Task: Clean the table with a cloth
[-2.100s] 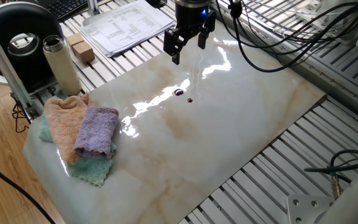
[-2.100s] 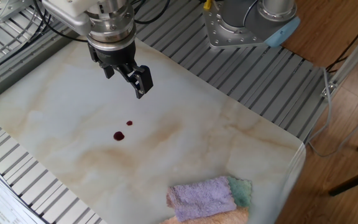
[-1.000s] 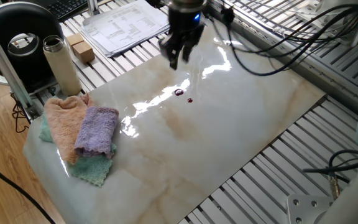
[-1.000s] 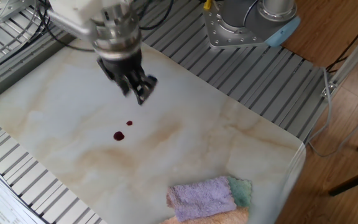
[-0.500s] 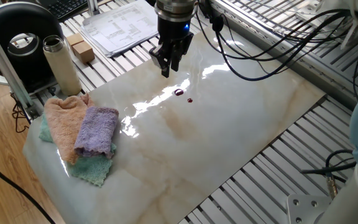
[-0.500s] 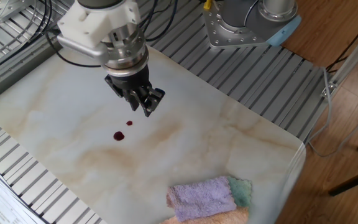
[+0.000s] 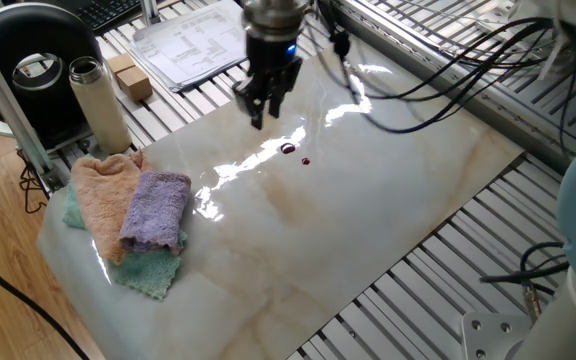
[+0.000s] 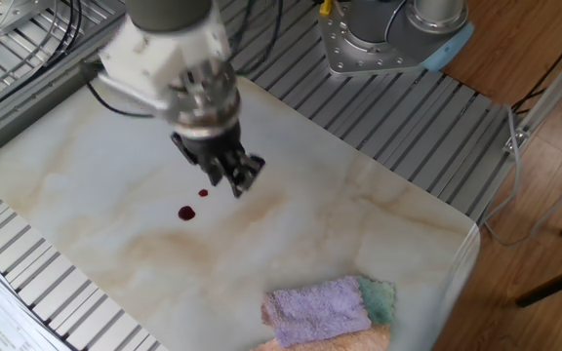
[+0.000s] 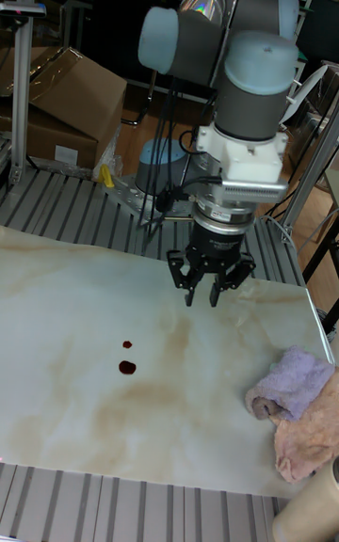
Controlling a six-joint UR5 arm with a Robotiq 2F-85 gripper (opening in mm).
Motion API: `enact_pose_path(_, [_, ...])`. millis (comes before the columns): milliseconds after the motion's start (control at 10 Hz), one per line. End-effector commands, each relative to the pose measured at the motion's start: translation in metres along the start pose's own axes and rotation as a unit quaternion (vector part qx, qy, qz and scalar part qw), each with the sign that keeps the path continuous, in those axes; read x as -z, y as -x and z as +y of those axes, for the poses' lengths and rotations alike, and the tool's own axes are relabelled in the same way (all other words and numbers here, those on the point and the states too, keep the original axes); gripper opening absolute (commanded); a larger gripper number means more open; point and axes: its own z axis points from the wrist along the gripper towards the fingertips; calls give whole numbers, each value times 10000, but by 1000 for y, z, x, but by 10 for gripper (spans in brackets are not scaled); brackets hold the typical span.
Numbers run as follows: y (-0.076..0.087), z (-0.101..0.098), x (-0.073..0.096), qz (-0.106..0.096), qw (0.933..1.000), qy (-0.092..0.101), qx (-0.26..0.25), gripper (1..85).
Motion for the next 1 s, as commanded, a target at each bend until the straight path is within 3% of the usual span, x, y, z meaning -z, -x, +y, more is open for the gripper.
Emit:
enact_pose_path(0, [-5,18,-9,236,9993,-33,-297,380])
enact_pose_path(100, [-9,14,-9,319,9992,-110,-194,310])
enact_pose_path(200, [-11,26,-8,366,9990,130,-200,310])
enact_pose_path(300, [-9,30,-8,315,9992,214,-136,347])
enact_pose_path(500, [16,51,-34,-21,9992,339,-216,423])
enact_pose_path(600, [28,67,-52,-113,9984,283,-486,423])
enact_pose_path(700, [34,65,-59,-115,9979,101,-623,420])
enact_pose_path(900, [23,72,-57,135,9983,244,-520,420])
